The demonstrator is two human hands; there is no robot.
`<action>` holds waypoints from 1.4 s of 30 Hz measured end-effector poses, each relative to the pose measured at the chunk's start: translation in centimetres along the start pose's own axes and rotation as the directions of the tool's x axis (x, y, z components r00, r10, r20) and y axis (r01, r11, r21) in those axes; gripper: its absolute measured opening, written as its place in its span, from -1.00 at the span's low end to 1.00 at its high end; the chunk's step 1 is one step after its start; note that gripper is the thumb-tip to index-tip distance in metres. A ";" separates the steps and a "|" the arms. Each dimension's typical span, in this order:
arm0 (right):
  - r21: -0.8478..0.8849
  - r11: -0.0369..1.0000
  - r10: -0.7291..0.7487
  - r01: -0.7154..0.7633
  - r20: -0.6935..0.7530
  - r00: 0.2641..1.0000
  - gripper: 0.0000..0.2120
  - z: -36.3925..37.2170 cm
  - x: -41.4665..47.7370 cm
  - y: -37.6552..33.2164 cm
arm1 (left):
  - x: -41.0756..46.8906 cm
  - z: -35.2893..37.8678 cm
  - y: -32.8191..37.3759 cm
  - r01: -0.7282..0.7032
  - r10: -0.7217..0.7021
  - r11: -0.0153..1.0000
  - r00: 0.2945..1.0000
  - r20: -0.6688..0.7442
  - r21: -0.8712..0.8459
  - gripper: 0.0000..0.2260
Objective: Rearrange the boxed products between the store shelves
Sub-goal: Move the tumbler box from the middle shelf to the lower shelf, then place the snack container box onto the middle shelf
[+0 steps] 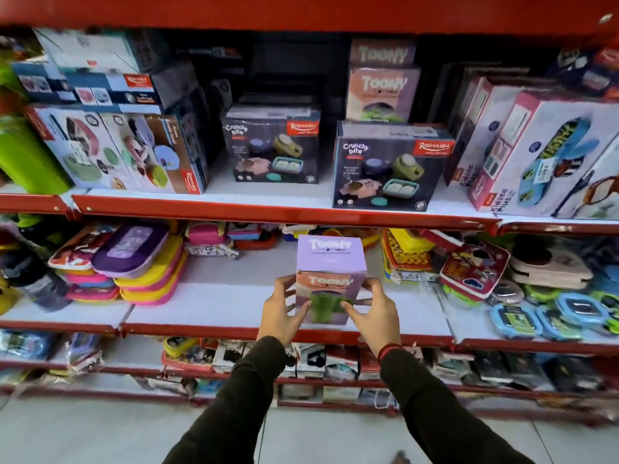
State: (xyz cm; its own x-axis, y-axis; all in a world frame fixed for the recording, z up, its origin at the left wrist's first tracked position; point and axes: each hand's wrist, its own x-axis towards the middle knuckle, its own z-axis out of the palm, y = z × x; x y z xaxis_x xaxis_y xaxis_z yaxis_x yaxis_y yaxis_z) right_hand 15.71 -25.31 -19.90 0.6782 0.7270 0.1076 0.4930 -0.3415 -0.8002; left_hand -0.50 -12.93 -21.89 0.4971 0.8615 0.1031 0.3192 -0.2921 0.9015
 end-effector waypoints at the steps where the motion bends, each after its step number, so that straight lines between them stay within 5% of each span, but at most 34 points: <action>1: 0.002 1.000 0.018 -0.019 0.021 1.000 -0.49 0.4 0.4 0.5 | 0.5 0.6 -0.6 0.037 -0.037 0.999 0.999 0.007 0.008 -0.52; 9: 0.043 0.996 0.070 -0.073 0.065 0.995 -0.58 2.9 2.0 2.7 | 1.9 3.0 -1.4 0.248 -0.248 0.968 0.969 -0.012 0.026 -0.62; 12: 0.086 0.992 0.081 -0.088 0.086 0.993 -0.54 2.6 1.7 2.7 | 1.5 2.4 -1.1 0.229 -0.231 0.973 0.972 0.053 0.036 -0.47; 15: 0.202 0.974 0.097 -0.097 0.013 0.995 -0.46 1.2 1.3 1.6 | 0.5 1.4 0.2 0.108 -0.109 0.993 0.994 0.018 0.052 -0.19; 20: 0.270 0.942 -0.070 0.200 -0.424 0.903 -0.40 -4.6 3.5 -3.4 | 1.9 -0.3 7.8 -0.276 0.261 0.961 0.914 -0.310 -0.004 -0.28; 23: 0.304 0.921 -0.049 0.242 -0.525 0.850 -0.36 -8.7 6.8 -6.6 | 5.8 -0.4 14.1 -0.399 0.393 0.916 0.877 -0.276 0.038 -0.31; 26: 0.342 0.917 -0.021 0.206 -0.473 0.881 -0.35 -11.8 9.9 -8.0 | 9.3 0.4 18.3 -0.387 0.391 0.920 0.912 -0.125 0.056 -0.29; 29: 0.356 0.930 0.024 0.095 -0.316 0.948 -0.40 -13.2 12.2 -7.9 | 11.5 1.2 19.9 -0.198 0.198 0.979 0.980 -0.003 -0.056 -0.36; 33: 0.372 0.927 0.042 0.047 -0.227 0.973 -0.43 -13.4 12.9 -7.7 | 12.0 1.4 20.0 -0.136 0.143 0.982 0.989 0.047 -0.133 -0.43; 42: 0.354 0.868 -0.133 0.348 -0.510 0.850 -0.60 -13.3 8.7 -11.2 | 8.9 -1.7 20.1 -0.355 0.292 0.924 0.895 -0.336 -0.142 -0.55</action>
State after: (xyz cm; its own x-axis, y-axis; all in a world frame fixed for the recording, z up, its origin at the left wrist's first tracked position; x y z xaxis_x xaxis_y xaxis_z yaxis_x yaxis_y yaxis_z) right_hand 23.32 -23.04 -2.17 0.7888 0.3593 0.4987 0.4709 0.1680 -0.8660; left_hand 8.99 -10.39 -2.10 0.2671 0.8257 0.4968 0.0044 -0.5166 0.8562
